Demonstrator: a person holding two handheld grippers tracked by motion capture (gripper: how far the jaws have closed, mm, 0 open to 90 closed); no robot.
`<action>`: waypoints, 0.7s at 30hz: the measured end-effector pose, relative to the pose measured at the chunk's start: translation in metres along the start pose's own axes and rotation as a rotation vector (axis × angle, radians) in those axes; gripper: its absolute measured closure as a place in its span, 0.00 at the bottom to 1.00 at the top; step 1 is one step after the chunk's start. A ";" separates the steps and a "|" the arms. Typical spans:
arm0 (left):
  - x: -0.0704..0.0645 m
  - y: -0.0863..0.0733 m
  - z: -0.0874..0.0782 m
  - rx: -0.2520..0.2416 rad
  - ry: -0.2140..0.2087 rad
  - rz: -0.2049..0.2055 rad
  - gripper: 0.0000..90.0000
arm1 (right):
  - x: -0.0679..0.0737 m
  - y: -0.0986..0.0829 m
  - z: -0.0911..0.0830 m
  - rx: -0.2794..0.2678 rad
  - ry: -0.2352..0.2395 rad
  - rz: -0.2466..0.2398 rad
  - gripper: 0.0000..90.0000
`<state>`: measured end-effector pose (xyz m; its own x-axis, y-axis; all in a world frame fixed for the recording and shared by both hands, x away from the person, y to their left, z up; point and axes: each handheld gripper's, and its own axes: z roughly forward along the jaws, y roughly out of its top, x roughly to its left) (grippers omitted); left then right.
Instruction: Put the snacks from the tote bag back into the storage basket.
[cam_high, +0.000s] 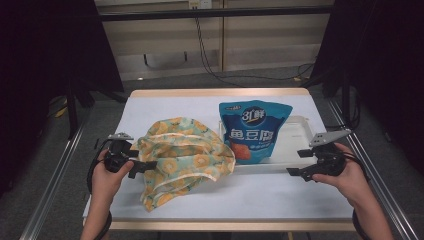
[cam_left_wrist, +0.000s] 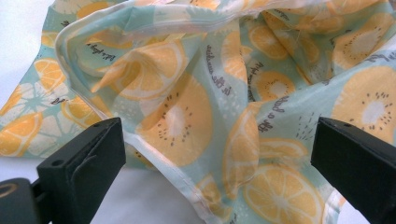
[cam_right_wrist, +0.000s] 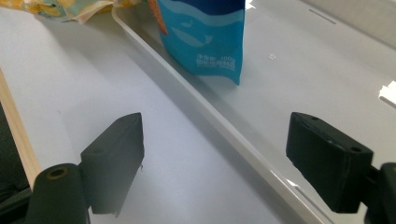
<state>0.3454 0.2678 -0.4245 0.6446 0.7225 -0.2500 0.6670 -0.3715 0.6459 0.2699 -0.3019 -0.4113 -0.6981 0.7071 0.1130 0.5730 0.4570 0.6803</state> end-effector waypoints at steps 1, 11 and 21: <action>0.000 0.000 -0.001 0.007 -0.001 0.000 0.03 | 0.000 -0.001 0.000 0.002 -0.006 -0.006 0.21; 0.001 0.001 -0.003 -0.002 0.006 0.007 0.03 | 0.000 -0.009 -0.006 -0.026 -0.007 0.017 0.21; 0.001 0.002 -0.004 -0.003 0.005 0.007 0.03 | 0.001 -0.024 -0.009 -0.041 -0.011 0.048 0.21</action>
<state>0.3454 0.2700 -0.4205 0.6474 0.7228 -0.2415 0.6611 -0.3751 0.6498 0.2518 -0.3168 -0.4209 -0.6654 0.7335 0.1386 0.5875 0.4001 0.7034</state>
